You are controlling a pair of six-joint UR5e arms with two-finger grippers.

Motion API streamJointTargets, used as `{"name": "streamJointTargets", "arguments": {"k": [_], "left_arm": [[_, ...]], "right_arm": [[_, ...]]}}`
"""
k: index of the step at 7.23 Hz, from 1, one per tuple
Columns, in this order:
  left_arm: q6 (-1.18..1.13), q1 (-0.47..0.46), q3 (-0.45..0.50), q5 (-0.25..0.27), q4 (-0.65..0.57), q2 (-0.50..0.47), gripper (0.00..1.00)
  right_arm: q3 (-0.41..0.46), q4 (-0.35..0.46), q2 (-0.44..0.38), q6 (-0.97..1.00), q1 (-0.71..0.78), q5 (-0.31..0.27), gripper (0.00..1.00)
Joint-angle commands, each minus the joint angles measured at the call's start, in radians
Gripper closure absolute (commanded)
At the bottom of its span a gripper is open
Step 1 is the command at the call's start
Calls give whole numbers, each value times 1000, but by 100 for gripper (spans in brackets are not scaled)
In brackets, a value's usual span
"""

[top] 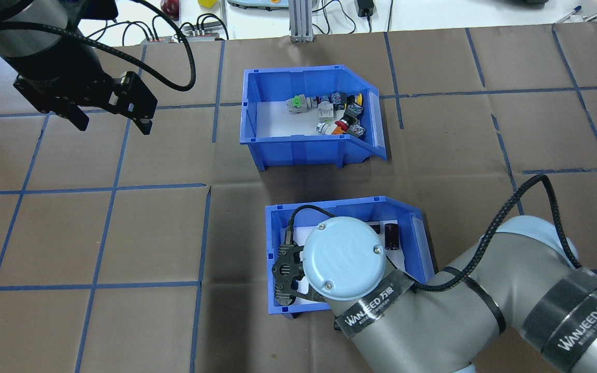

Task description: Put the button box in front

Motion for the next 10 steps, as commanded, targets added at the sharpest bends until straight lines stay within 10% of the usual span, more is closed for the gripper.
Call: {"name": "streamJointTargets", "arguments": {"k": [1,4,10], "left_arm": [[0,1,0,0,2,-2,1],[-3,2,0,0,2,-3,1],[-5,1,0,0,4,-6,1]], "right_arm": [[-98,81,-32,8,-62,-5,0],[-176,85,-31,40,-350,6,0],[-383,304,7,822,-598,76,0]]}}
